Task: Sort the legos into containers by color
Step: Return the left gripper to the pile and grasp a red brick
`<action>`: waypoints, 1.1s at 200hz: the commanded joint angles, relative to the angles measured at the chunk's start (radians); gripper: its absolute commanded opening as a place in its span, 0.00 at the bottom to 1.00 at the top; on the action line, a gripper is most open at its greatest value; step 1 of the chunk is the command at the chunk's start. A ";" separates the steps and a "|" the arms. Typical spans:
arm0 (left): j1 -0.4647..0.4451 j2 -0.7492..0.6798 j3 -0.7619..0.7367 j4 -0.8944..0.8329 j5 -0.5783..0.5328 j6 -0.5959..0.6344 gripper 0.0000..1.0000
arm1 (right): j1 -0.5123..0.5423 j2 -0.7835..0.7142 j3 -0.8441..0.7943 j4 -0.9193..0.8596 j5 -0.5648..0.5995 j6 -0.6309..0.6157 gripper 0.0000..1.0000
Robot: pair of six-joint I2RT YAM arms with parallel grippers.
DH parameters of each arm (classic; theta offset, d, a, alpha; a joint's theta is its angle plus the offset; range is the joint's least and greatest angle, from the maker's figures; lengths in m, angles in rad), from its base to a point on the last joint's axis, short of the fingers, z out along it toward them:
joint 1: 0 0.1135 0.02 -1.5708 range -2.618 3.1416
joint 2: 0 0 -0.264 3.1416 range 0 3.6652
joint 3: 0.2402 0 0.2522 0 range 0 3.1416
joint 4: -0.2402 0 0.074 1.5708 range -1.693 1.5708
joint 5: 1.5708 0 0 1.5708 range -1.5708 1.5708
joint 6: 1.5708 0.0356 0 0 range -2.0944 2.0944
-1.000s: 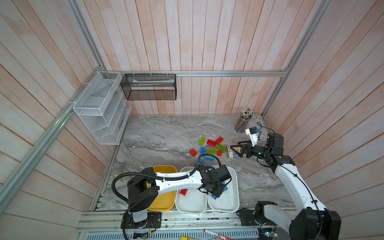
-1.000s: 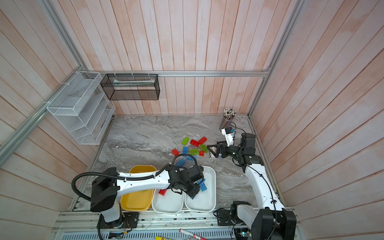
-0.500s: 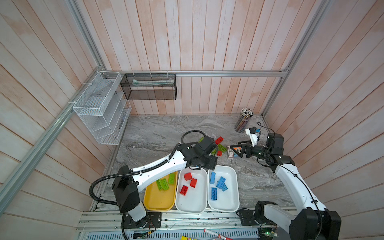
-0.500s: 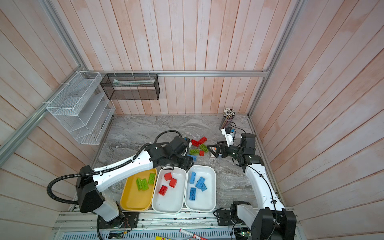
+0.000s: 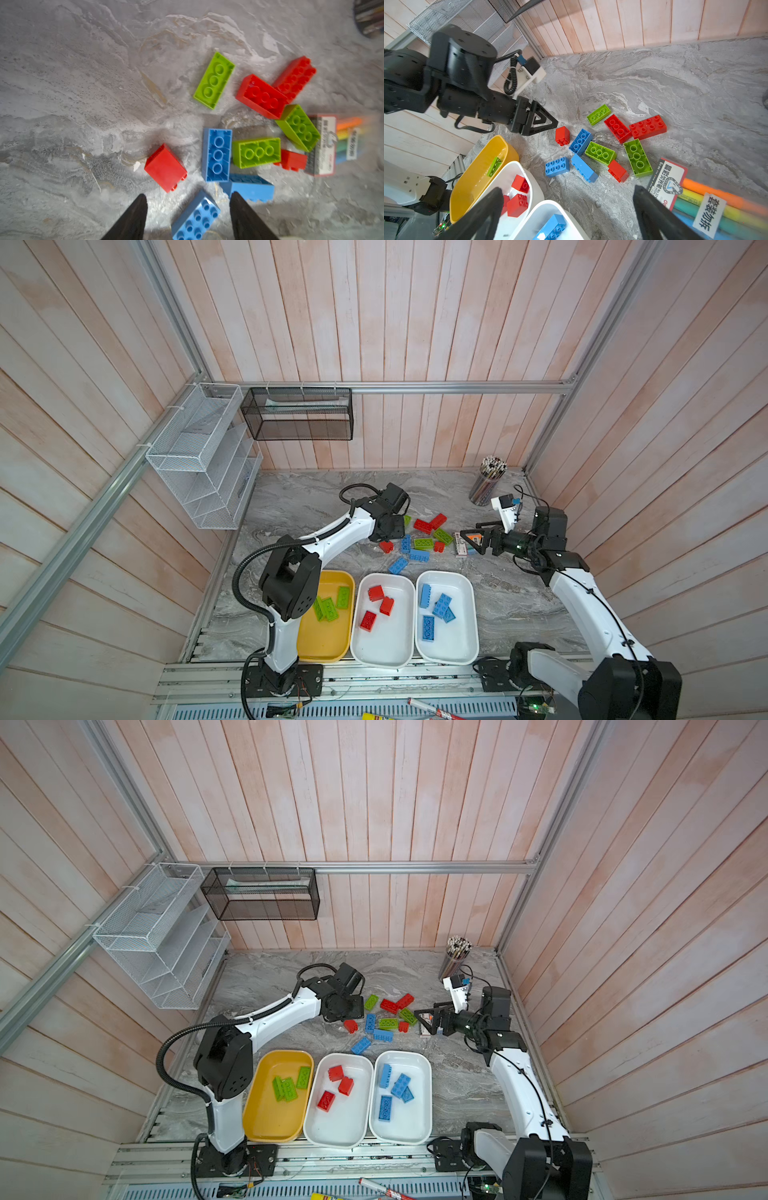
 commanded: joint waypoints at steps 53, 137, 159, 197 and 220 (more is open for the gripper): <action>0.008 0.126 0.024 0.015 -0.078 -0.174 0.65 | -0.006 0.026 -0.014 0.035 -0.014 -0.004 0.98; -0.008 0.164 -0.005 0.014 -0.073 -0.179 0.53 | -0.006 0.028 -0.019 0.034 -0.014 -0.004 0.98; -0.017 0.153 -0.029 0.014 -0.074 -0.175 0.48 | -0.007 0.026 -0.018 0.032 -0.016 -0.005 0.98; -0.021 0.114 -0.095 0.028 -0.084 -0.146 0.37 | -0.007 0.023 -0.016 0.028 -0.014 -0.005 0.98; -0.017 0.088 -0.105 0.026 -0.097 -0.097 0.20 | -0.007 0.019 -0.016 0.027 -0.013 -0.005 0.98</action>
